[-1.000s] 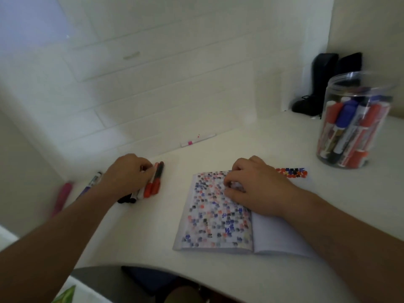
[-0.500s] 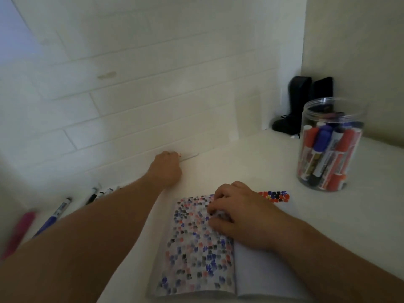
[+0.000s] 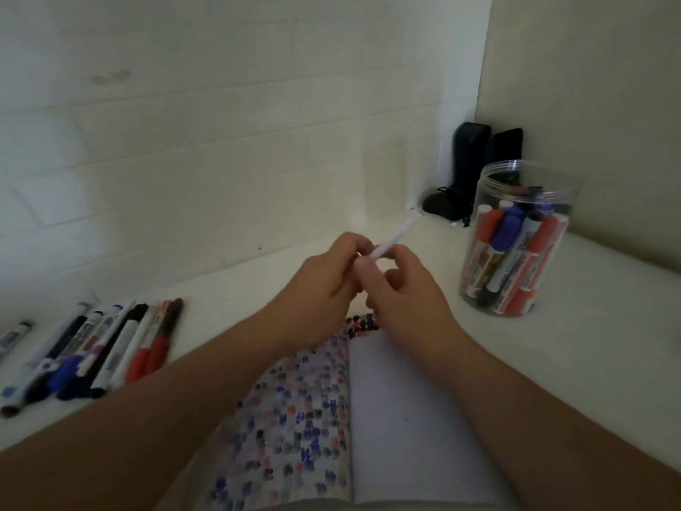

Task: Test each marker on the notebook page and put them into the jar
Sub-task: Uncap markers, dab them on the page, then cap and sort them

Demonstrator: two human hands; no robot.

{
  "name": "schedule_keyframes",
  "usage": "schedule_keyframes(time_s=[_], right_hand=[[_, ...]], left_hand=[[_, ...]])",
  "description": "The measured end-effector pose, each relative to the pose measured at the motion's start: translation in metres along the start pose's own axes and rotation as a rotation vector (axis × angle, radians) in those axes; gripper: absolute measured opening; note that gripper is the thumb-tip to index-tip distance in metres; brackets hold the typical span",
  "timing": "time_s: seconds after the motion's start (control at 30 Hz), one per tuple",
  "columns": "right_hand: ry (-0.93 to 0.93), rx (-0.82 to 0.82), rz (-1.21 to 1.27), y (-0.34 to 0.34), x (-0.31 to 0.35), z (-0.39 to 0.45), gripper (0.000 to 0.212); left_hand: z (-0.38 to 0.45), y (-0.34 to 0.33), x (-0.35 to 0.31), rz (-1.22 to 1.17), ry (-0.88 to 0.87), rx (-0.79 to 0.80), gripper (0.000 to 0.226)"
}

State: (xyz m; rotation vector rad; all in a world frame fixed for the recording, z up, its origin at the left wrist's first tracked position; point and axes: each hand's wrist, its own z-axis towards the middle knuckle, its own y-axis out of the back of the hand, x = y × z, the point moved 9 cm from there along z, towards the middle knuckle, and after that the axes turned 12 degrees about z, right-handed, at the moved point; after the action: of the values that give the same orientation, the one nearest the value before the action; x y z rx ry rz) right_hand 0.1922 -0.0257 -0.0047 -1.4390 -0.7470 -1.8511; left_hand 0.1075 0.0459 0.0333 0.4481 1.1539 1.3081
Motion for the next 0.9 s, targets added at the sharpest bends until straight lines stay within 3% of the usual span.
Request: schedule_keyframes(time_s=[0.13,0.23,0.37,0.53,0.67,0.8,0.9], right_hand=[[-0.032,-0.081,0.115,0.015,-0.005,0.002,0.032],[-0.095,-0.096,0.189,0.012,-0.012,0.001,0.041],[-0.145,-0.086,0.197,0.005,-0.009,-0.002,0.039],[-0.075,-0.031,0.161,-0.001,0.000,-0.007,0.044],[-0.172,-0.114,0.349,0.014,-0.008,0.000,0.048],[-0.147,-0.130,0.218,0.034,-0.006,0.008,0.052],[-0.151,-0.010,0.095,0.025,-0.006,0.006,0.034]], left_hand=[[-0.016,-0.027,-0.007,0.042,-0.112,0.076,0.021],[-0.019,-0.037,0.005,0.056,-0.108,0.117,0.019],[-0.023,-0.035,0.007,0.114,-0.100,0.063,0.015],[-0.021,-0.026,0.009,0.036,-0.105,0.084,0.018],[-0.019,-0.022,0.025,-0.064,0.003,0.110,0.025],[-0.024,-0.025,0.048,0.001,0.082,0.172,0.024],[-0.027,-0.036,0.042,0.143,0.005,0.261,0.029]])
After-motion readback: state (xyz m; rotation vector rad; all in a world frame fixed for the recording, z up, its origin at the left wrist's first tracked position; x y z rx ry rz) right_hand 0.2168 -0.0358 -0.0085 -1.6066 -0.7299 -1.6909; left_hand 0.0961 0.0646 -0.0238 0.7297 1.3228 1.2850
